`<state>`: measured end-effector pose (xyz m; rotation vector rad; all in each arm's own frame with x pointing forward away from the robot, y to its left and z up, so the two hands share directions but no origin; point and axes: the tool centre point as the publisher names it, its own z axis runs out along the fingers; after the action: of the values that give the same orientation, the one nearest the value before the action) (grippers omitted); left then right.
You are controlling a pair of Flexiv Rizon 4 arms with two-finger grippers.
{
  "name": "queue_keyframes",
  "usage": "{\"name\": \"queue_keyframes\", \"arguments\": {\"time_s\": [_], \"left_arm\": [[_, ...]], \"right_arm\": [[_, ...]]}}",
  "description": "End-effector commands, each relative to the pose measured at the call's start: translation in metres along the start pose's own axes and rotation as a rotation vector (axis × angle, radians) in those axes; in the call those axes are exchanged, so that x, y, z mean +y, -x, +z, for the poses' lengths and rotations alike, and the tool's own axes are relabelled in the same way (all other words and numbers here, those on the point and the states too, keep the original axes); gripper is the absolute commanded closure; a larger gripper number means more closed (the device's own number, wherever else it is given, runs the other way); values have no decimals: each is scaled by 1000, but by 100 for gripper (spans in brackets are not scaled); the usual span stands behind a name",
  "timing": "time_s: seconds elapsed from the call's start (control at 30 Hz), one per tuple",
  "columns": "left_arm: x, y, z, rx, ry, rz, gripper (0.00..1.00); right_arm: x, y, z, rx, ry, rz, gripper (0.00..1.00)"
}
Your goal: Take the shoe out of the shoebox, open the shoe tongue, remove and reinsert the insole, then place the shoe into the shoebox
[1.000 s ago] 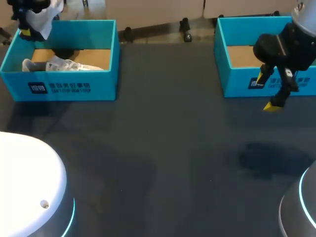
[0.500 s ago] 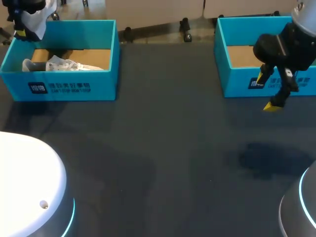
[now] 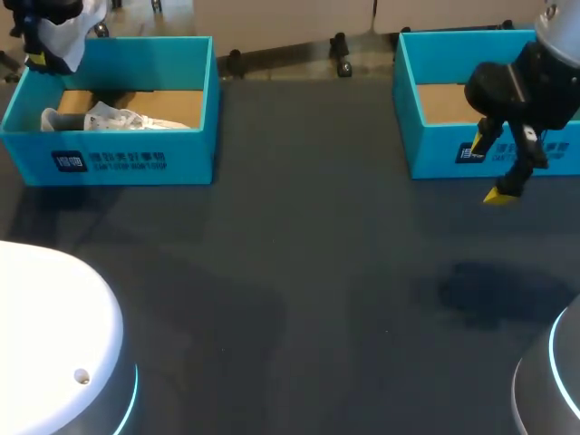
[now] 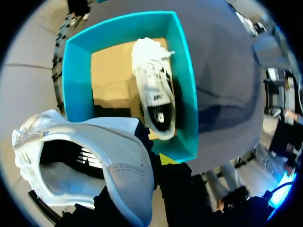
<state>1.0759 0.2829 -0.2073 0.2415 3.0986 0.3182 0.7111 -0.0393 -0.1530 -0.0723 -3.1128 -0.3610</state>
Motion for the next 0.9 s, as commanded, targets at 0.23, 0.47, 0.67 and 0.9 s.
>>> {"name": "queue_keyframes", "arguments": {"time_s": [0.23,0.47,0.67,0.9], "left_arm": [[21,16,12,60,64,477,100],[32,22,8,85,79,769,100],[41,26,3,55,118,1083,100],[44,28,0,21,115,1142,100]], "right_arm": [[1,2,1,3,-4,1,0],[1,2,1,3,-4,1,0],[1,2,1,3,-4,1,0],[1,2,1,3,-4,1,0]]}}
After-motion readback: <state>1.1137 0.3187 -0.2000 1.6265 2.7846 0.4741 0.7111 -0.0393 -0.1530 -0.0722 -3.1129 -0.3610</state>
